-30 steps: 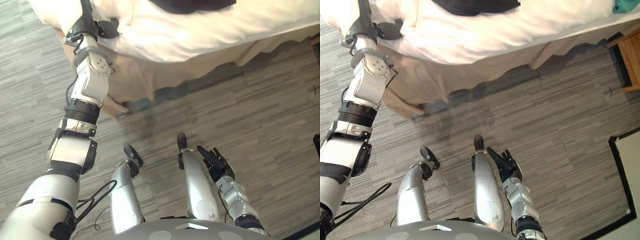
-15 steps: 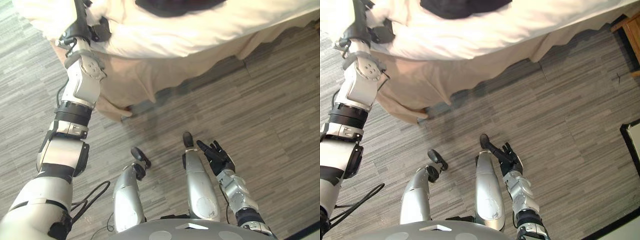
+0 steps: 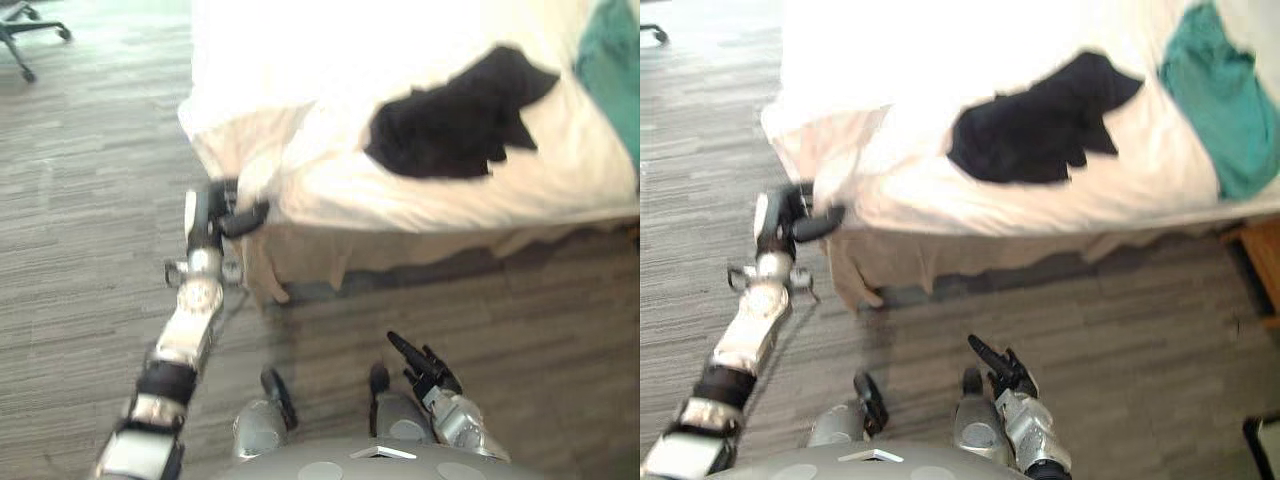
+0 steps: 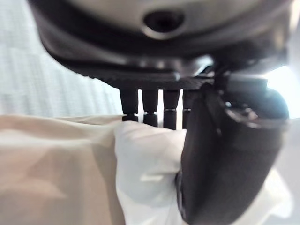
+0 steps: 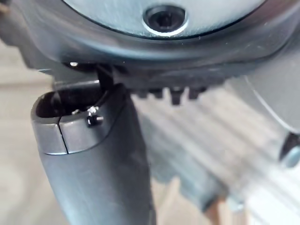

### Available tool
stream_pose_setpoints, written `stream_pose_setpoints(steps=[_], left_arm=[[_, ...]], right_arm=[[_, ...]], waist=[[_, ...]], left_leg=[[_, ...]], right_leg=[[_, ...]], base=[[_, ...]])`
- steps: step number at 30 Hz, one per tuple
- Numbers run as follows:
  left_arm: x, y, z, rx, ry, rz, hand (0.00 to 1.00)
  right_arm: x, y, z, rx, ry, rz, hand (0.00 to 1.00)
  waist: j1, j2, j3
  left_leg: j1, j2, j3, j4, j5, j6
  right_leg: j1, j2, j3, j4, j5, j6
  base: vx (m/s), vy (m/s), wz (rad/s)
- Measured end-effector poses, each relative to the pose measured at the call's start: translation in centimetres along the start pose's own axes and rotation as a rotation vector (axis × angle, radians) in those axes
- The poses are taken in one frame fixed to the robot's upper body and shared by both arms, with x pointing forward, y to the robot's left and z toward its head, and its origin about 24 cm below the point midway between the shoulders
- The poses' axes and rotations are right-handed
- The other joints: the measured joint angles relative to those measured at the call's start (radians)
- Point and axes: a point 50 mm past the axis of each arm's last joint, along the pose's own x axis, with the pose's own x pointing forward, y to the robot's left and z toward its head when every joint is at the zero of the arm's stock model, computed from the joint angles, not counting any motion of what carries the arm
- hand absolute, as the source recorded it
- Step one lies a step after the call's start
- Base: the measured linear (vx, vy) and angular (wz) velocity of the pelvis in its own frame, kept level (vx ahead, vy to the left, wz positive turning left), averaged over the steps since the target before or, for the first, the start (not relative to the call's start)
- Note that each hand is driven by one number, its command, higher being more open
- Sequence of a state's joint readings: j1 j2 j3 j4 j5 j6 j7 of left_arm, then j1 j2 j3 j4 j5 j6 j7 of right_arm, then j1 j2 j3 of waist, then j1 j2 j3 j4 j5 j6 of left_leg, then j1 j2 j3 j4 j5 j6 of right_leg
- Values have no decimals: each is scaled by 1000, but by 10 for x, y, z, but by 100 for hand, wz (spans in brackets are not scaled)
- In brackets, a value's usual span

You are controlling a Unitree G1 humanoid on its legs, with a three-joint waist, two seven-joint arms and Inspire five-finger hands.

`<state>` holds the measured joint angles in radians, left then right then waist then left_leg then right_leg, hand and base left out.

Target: Tidy up the quilt and then pick up the clothes from the bed and put them into the laundry hamper

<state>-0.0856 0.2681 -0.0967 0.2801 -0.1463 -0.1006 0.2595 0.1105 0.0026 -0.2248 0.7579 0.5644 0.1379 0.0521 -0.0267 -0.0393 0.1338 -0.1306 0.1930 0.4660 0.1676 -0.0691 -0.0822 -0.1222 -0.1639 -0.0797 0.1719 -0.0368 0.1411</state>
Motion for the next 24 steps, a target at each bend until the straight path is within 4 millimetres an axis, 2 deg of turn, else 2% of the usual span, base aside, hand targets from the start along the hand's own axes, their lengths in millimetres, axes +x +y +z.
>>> stream_pose_setpoints(steps=[1,2,3,4,5,6,7,8,9,10,11,12,14,15,16,19,21,23,24], left_arm=[[-14,-3,-25,3,91,20,100],[-25,-3,-46,-8,180,78,100],[-31,-4,-57,-21,230,114,100],[-39,0,-76,-60,329,202,100],[-52,10,-102,-81,493,291,100],[-72,14,-129,-100,679,360,100],[-89,16,-147,-123,810,411,100],[-128,16,-175,-148,1064,464,100],[-165,16,-192,-129,1243,475,100],[-190,22,-200,-231,1354,561,100],[-196,26,-202,-190,1375,534,100],[-212,33,-205,-48,1402,407,100],[-206,37,-203,52,1349,218,100],[-198,39,-200,165,1322,100,100],[-189,40,-198,352,1300,-77,100],[-177,35,-196,495,1263,-224,100],[-168,30,-195,471,1230,-212,100],[-160,21,-193,284,1166,-96,100],[-159,21,-193,256,1159,-80,100]], right_arm=[[0,-2,-8,19,38,-11,100],[0,-5,-14,30,62,-20,100],[0,-7,-15,39,68,-23,100],[-1,-7,-19,64,80,-15,100],[-1,-8,-25,92,92,-14,100],[-2,-12,-27,110,96,-26,100],[-2,-15,-26,120,95,-36,100],[-2,-20,-23,115,93,-50,100],[-3,-27,-21,108,92,-67,100],[-6,-37,-24,119,94,-102,100],[-8,-42,-25,127,93,-117,100],[-9,-45,-27,122,102,-128,100],[-11,-48,-29,124,106,-138,100],[-11,-47,-29,123,106,-137,100],[-10,-46,-29,118,107,-133,100],[-10,-44,-29,117,105,-133,100],[-10,-44,-28,124,94,-157,100],[-11,-48,-29,171,71,-218,100],[-12,-50,-30,183,68,-238,100]], waist=[[5,-3,-29],[10,17,-36],[11,21,-49],[15,8,-60],[13,-16,-66],[16,2,-74],[19,8,-78],[22,25,-74],[23,37,-68],[27,44,-67],[37,48,-69],[50,50,-68],[56,53,-73],[57,57,-81],[51,58,-98],[44,56,-108],[35,52,-108],[19,50,-108],[18,51,-108]], left_leg=[[31,9,-10,-15,1,-1],[64,33,-19,-16,1,-2],[76,43,-23,-18,1,-2],[108,44,-21,-28,4,-7],[143,24,-21,-39,-8,-27],[164,30,-21,-54,-23,-49],[178,35,-18,-67,-25,-53],[199,39,-10,-91,-16,-68],[217,45,-6,-105,-14,-71],[226,53,-9,-115,-9,-80],[233,57,-10,-122,-5,-86],[263,61,-6,-133,-3,-90],[288,60,-7,-142,-3,-90],[293,59,-5,-143,-3,-90],[299,51,14,-145,-3,-90],[317,35,59,-153,-3,-90],[317,30,75,-154,-4,-91],[316,29,83,-155,-5,-93],[317,30,85,-155,-5,-93]], right_leg=[[15,14,-12,30,0,-1],[1,35,-14,97,-30,-17],[8,50,-12,69,-61,-45],[68,71,-11,-109,-38,-54],[90,67,-18,-166,86,-66],[104,74,-26,-168,59,-72],[108,80,-26,-167,48,-74],[112,89,-27,-167,35,-77],[122,99,-29,-167,32,-80],[139,107,-44,-166,25,-88],[148,113,-56,-162,21,-94],[170,117,-68,-150,7,-100],[197,116,-83,-147,-1,-102],[197,114,-81,-140,-1,-102],[194,109,-70,-138,-1,-102],[179,100,-40,-139,-1,-101],[164,98,-24,-141,2,-96],[156,98,-18,-143,8,-86],[156,98,-16,-144,9,-85]], base=[[227,-48,23],[210,-62,15],[187,-92,3],[154,-140,-2],[198,-170,-6],[167,-142,-12],[158,-112,-19],[106,-80,-15],[108,-89,12],[84,-67,34],[83,-57,45],[50,-34,40],[0,-3,29],[-58,23,-12],[-53,21,-30],[-86,11,-52],[-126,-16,-38],[-134,-27,-16],[-142,-24,-6]])
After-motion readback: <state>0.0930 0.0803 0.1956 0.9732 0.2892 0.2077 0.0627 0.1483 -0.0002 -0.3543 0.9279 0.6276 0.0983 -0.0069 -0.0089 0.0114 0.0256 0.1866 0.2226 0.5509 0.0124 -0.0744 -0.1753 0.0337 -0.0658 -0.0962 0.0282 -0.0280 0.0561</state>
